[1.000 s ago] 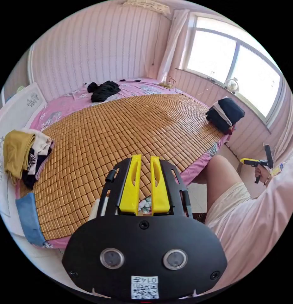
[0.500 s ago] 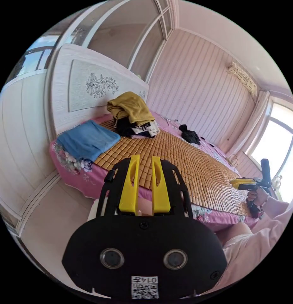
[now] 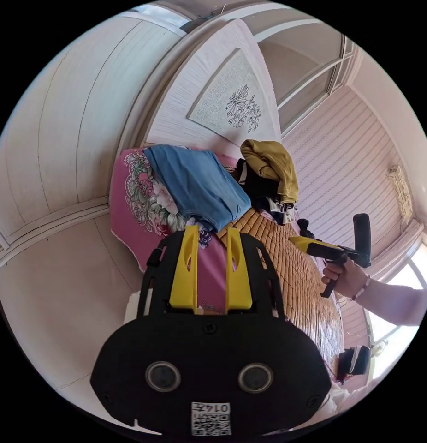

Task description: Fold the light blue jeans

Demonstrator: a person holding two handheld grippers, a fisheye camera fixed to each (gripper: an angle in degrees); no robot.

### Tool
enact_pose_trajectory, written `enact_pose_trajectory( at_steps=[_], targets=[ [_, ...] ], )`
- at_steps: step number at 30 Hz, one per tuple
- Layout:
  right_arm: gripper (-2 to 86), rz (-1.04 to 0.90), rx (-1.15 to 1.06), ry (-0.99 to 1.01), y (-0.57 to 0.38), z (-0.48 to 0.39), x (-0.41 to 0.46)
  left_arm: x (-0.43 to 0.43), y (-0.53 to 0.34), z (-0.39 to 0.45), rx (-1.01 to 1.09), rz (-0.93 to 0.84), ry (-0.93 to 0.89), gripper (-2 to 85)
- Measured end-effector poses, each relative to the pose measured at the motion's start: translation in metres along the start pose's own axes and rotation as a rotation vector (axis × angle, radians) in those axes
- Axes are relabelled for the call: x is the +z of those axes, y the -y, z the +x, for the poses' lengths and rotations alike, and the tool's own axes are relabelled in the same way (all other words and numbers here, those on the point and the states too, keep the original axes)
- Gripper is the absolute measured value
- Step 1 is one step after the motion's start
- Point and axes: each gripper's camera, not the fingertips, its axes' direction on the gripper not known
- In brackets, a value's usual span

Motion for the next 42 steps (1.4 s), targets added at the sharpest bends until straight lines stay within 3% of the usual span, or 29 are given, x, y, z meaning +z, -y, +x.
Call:
enact_pose_trajectory(
  at_steps=[5,8,10,15,19,22,25,28,31,35,39,42],
  targets=[
    [13.3,-0.037,0.154,-0.049,0.053,0.019,0.081,0.028,0.039,-0.019,-0.109,0.017,0.044,10.8],
    [8.0,-0.144,0.284,0.037,0.071,0.039,0.121,0.051,0.056,-0.031,-0.165,-0.116,0.022,8.9],
    [5.1,-0.133,0.333,0.124,0.074,0.05,0.13,0.05,0.064,-0.029,-0.103,-0.123,0.047,4.4],
    [0.6,0.01,0.309,0.23,0.056,0.068,0.101,0.022,0.068,-0.007,0.063,-0.025,0.029,2.2],
    [0.2,0.154,0.248,0.223,0.007,0.076,0.041,-0.008,0.059,0.073,0.421,-0.013,-0.095,1.7],
    [0.4,0.224,0.32,0.164,-0.077,0.104,-0.008,-0.009,0.022,0.135,0.58,-0.121,-0.288,3.1],
    [1.1,0.089,0.415,-0.023,-0.165,0.123,-0.028,-0.001,-0.024,0.172,0.64,-0.296,-0.47,4.8],
    [2.9,-0.045,0.492,-0.148,-0.219,0.116,-0.026,-0.008,-0.052,0.184,0.711,-0.316,-0.399,5.2],
    [10.2,-0.035,0.382,-0.108,-0.222,0.076,-0.007,-0.016,-0.049,0.176,0.645,-0.252,-0.393,5.6],
    [16.7,-0.133,0.209,-0.139,-0.175,0.012,0.049,-0.01,-0.029,0.169,0.579,-0.303,-0.278,6.4],
    [17.6,-0.231,0.095,-0.458,-0.15,-0.022,0.094,-0.003,-0.012,0.161,0.506,-0.325,-0.255,6.7],
    [15.1,-0.233,0.094,-0.412,-0.147,-0.014,0.079,0.0,-0.008,0.164,0.489,-0.324,-0.237,7.5]
  ],
)
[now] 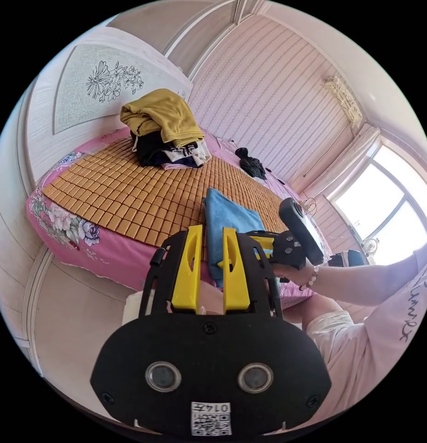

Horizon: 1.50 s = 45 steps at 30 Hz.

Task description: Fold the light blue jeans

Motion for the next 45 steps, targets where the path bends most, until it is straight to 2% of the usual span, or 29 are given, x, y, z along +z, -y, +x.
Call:
enact_pose_trajectory(
  at_steps=[2,3,6,10,13,17,19,22,26,29,31,34,36,37,38,40,41,43,44,45],
  targets=[
    [6.2,0.065,0.058,0.119,-0.011,0.029,-0.023,0.004,0.005,0.001,-0.005,-0.004,-0.001,7.5],
    [4.7,0.105,0.123,0.222,-0.021,0.054,-0.038,0.008,0.009,0.003,0.0,-0.008,-0.003,7.5],
    [3.1,0.269,0.257,0.407,-0.065,0.117,-0.088,0.022,0.02,0.011,0.024,-0.026,0.017,7.1],
    [2.7,0.479,0.412,0.481,-0.142,0.191,-0.153,0.051,0.04,0.029,0.074,-0.076,-0.003,6.9],
    [2.6,0.601,0.595,0.414,-0.221,0.244,-0.194,0.08,0.055,0.046,0.119,-0.146,-0.013,7.5],
    [2.5,0.579,1.008,0.138,-0.336,0.307,-0.218,0.112,0.073,0.066,0.175,-0.203,0.009,8.3],
    [3.2,0.567,1.095,0.044,-0.368,0.316,-0.227,0.127,0.083,0.073,0.177,-0.23,0.029,8.3],
    [7.4,0.492,1.044,0.009,-0.357,0.313,-0.227,0.146,0.09,0.079,0.158,-0.268,-0.006,8.2],
    [12.6,0.252,0.728,0.087,-0.261,0.294,-0.188,0.178,0.088,0.102,0.196,-0.382,-0.027,8.7],
    [15.8,0.122,0.686,-0.075,-0.207,0.291,-0.163,0.204,0.077,0.126,0.295,-0.498,0.062,8.6],
    [16.6,0.056,0.663,-0.085,-0.184,0.297,-0.15,0.207,0.072,0.142,0.374,-0.465,0.13,7.8],
    [14.3,-0.052,0.585,0.03,-0.163,0.308,-0.131,0.207,0.074,0.155,0.385,-0.465,0.148,2.8],
    [5.9,-0.021,0.647,0.007,-0.168,0.316,-0.153,0.202,0.077,0.163,0.376,-0.441,0.141,0.7],
    [4.3,0.001,0.651,0.041,-0.171,0.318,-0.16,0.195,0.078,0.172,0.391,-0.399,0.129,0.2],
    [1.3,0.054,0.622,0.173,-0.175,0.32,-0.175,0.191,0.079,0.177,0.401,-0.375,0.115,0.0],
    [0.6,0.146,0.627,0.376,-0.181,0.324,-0.199,0.177,0.08,0.202,0.454,-0.306,-0.005,-0.4],
    [0.8,0.252,0.621,0.518,-0.184,0.323,-0.218,0.175,0.079,0.209,0.468,-0.294,-0.033,-0.4],
    [2.1,0.415,0.573,0.727,-0.187,0.317,-0.241,0.178,0.072,0.239,0.553,-0.305,-0.136,-0.3],
    [5.0,0.491,0.556,0.833,-0.187,0.313,-0.25,0.181,0.069,0.247,0.576,-0.318,-0.153,-0.3],
    [9.8,0.484,0.545,0.905,-0.183,0.309,-0.249,0.187,0.062,0.26,0.62,-0.338,-0.179,0.0]
  ],
)
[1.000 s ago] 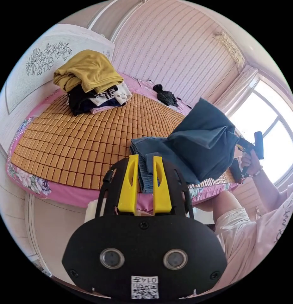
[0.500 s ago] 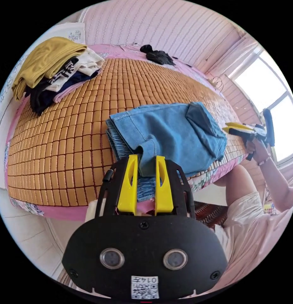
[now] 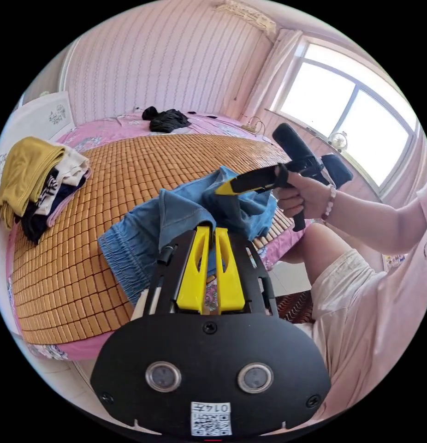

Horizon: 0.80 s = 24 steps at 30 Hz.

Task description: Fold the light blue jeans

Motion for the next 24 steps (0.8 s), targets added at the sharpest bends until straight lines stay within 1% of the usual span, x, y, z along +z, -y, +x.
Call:
enact_pose_trajectory(
  at_steps=[1,2,3,4,6,8,10,11,13,17,18,19,21,22,23,24],
  targets=[
    [10.6,-0.037,0.006,0.003,0.002,0.0,0.005,0.007,0.003,0.011,0.029,-0.006,-0.009,0.3],
    [12.4,-0.126,0.038,-0.049,0.005,0.003,0.016,0.01,0.004,0.015,0.037,-0.004,-0.003,0.6],
    [11.5,-0.187,0.067,-0.098,0.006,0.005,0.024,0.015,0.005,0.021,0.05,-0.011,0.009,1.3],
    [11.1,-0.198,0.075,-0.122,0.006,0.005,0.025,0.02,0.006,0.024,0.061,-0.048,0.012,2.2],
    [5.8,-0.174,0.07,-0.184,0.004,-0.003,0.016,0.023,0.007,0.024,0.052,-0.099,0.012,3.0],
    [3.1,-0.149,0.058,-0.191,0.004,-0.012,0.001,0.012,0.006,0.019,0.033,-0.084,-0.005,3.6],
    [2.1,-0.101,0.048,-0.171,0.002,-0.023,-0.022,-0.011,0.003,-0.002,-0.065,-0.024,0.024,4.2],
    [1.6,-0.065,0.038,-0.167,-0.001,-0.031,-0.042,-0.015,0.003,-0.009,-0.095,-0.018,0.049,4.3],
    [1.1,0.006,0.018,-0.167,-0.005,-0.045,-0.078,-0.02,0.009,-0.04,-0.214,-0.046,0.165,5.6],
    [0.6,0.224,-0.033,-0.201,-0.018,-0.084,-0.194,-0.006,0.037,-0.069,-0.276,-0.104,0.22,7.9],
    [0.5,0.284,-0.046,-0.221,-0.023,-0.096,-0.231,0.005,0.047,-0.074,-0.286,-0.136,0.259,8.0],
    [0.5,0.311,-0.053,-0.229,-0.025,-0.101,-0.25,0.019,0.057,-0.079,-0.297,-0.195,0.285,8.1],
    [0.5,0.406,-0.087,-0.295,-0.032,-0.126,-0.324,0.041,0.069,-0.084,-0.311,-0.281,0.308,8.2],
    [0.5,0.427,-0.097,-0.324,-0.034,-0.132,-0.341,0.055,0.076,-0.083,-0.301,-0.332,0.314,8.1],
    [0.5,0.466,-0.109,-0.393,-0.037,-0.144,-0.376,0.062,0.078,-0.081,-0.287,-0.363,0.325,7.9],
    [0.5,0.509,-0.102,-0.477,-0.04,-0.153,-0.408,0.077,0.081,-0.077,-0.248,-0.432,0.372,7.3]
  ],
)
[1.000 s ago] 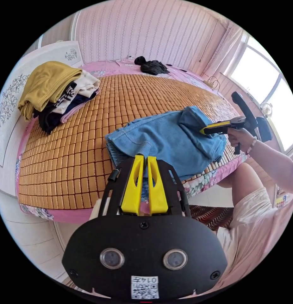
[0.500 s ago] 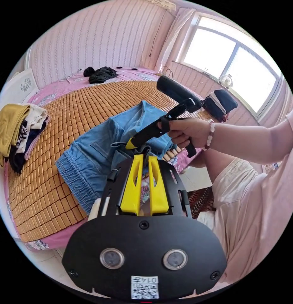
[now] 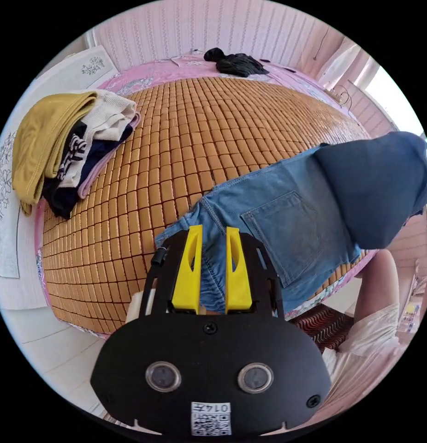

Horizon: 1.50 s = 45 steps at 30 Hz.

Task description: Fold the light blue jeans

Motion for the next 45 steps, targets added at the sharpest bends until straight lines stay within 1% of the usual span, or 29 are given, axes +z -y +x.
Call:
enact_pose_trajectory(
  at_steps=[1,3,4,6,8,10,13,15,18,21,24,25,27,29,31,33,34,36,37,39,41,43,45],
  targets=[
    [0.5,0.018,0.009,-0.036,0.007,0.005,-0.014,-0.001,0.001,0.009,0.043,0.034,0.023,5.2],
    [0.5,0.093,0.099,-0.091,0.031,0.033,-0.064,-0.002,0.005,0.017,0.088,0.032,0.056,1.8],
    [0.5,0.109,0.113,-0.099,0.037,0.04,-0.074,-0.005,0.007,0.019,0.111,0.028,0.068,0.3],
    [0.5,0.138,0.129,-0.187,0.06,0.065,-0.103,-0.015,0.009,0.012,0.096,0.053,0.046,-0.5],
    [0.5,0.104,0.161,-0.288,0.076,0.083,-0.114,-0.039,0.008,-0.004,0.039,0.125,0.009,-0.8],
    [0.6,0.039,0.201,-0.362,0.086,0.104,-0.117,-0.079,-0.001,-0.029,-0.024,0.234,-0.043,-0.9],
    [0.7,-0.043,0.332,-0.392,0.084,0.148,-0.107,-0.117,-0.018,-0.049,-0.033,0.341,-0.091,-1.0],
    [0.9,-0.086,0.468,-0.413,0.068,0.18,-0.09,-0.122,-0.024,-0.054,-0.037,0.332,-0.052,-1.0],
    [1.3,-0.098,0.556,-0.42,0.046,0.194,-0.07,-0.115,-0.03,-0.055,-0.021,0.284,0.0,-1.0],
    [2.1,-0.072,0.599,-0.423,0.039,0.194,-0.068,-0.109,-0.035,-0.058,-0.034,0.264,-0.009,-1.0],
    [4.1,-0.078,0.627,-0.442,0.05,0.193,-0.08,-0.116,-0.041,-0.064,-0.065,0.317,-0.038,-1.0],
    [4.7,-0.075,0.628,-0.461,0.053,0.192,-0.083,-0.122,-0.044,-0.066,-0.068,0.345,-0.054,-1.0],
    [9.2,-0.04,0.583,-0.595,0.068,0.176,-0.097,-0.132,-0.048,-0.067,-0.059,0.388,-0.059,-1.0],
    [10.5,-0.061,0.533,-0.647,0.077,0.163,-0.097,-0.143,-0.052,-0.068,-0.056,0.428,-0.062,-1.0],
    [10.9,-0.134,0.466,-0.609,0.082,0.15,-0.078,-0.154,-0.058,-0.071,-0.047,0.484,-0.104,-1.0],
    [11.8,-0.278,0.41,-0.555,0.079,0.136,-0.031,-0.158,-0.062,-0.073,-0.043,0.508,-0.117,-1.0],
    [12.1,-0.304,0.398,-0.559,0.078,0.133,-0.019,-0.159,-0.064,-0.074,-0.045,0.508,-0.105,-1.0],
    [12.1,-0.375,0.393,-0.676,0.071,0.129,0.019,-0.157,-0.067,-0.077,-0.055,0.494,-0.087,-1.0],
    [11.7,-0.39,0.401,-0.703,0.07,0.131,0.026,-0.156,-0.068,-0.082,-0.069,0.48,-0.09,-1.0],
    [7.4,-0.443,0.447,-0.757,0.069,0.135,0.038,-0.155,-0.071,-0.092,-0.096,0.474,-0.102,-1.0],
    [3.2,-0.424,0.417,-0.725,0.075,0.125,0.031,-0.156,-0.074,-0.103,-0.13,0.48,-0.111,-1.0],
    [1.7,-0.349,0.349,-0.679,0.084,0.104,0.007,-0.164,-0.078,-0.119,-0.191,0.526,-0.107,-1.0],
    [0.6,-0.205,0.254,-0.609,0.089,0.07,-0.042,-0.175,-0.086,-0.131,-0.232,0.596,-0.107,-1.0]
  ],
)
